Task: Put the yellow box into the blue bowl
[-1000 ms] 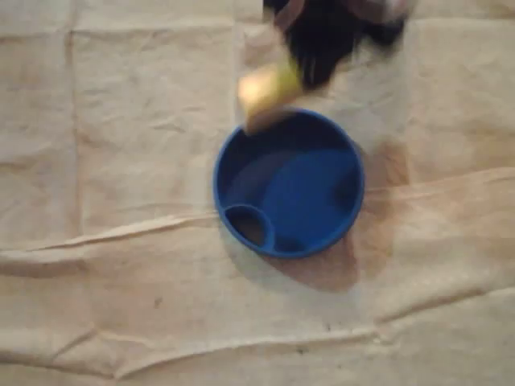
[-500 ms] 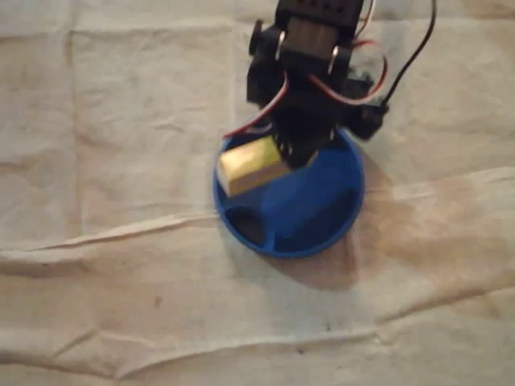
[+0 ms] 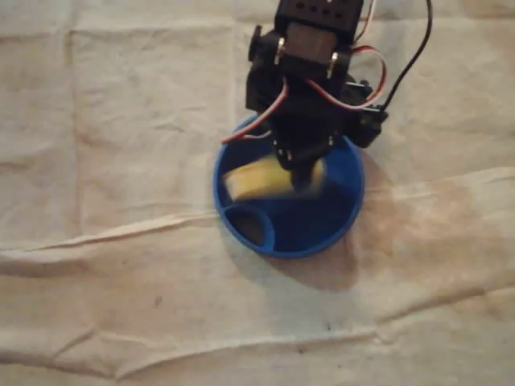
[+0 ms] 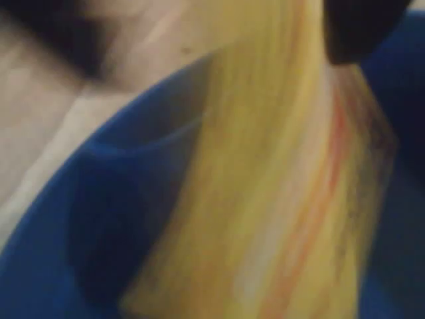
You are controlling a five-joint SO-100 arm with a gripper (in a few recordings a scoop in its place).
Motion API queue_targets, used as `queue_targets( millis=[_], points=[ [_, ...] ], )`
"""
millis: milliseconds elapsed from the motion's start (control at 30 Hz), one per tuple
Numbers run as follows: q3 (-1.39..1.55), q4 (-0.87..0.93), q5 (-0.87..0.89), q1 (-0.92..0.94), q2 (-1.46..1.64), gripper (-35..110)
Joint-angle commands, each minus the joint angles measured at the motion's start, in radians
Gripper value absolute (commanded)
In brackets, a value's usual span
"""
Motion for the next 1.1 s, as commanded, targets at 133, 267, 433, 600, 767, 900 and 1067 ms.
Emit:
queue_targets(
  millis=[133, 267, 433, 600, 767, 900, 1067],
  points=[
    [-0.058, 0.044, 0.005, 0.002, 0.097, 27],
    [-0.069, 0.153, 0.009, -0.005, 0.15, 19],
    [-0.069, 0.23, 0.011, -0.006, 0.199, 2],
    [-0.067, 0.253, 0.014, -0.002, 0.245, 1],
    [-0.055, 0.291, 0.087, 0.002, 0.368, 0],
    [-0.052, 0.305, 0.172, -0.006, 0.48, 0],
    [-0.052, 0.304, 0.272, -0.006, 0.591, 0]
  ],
)
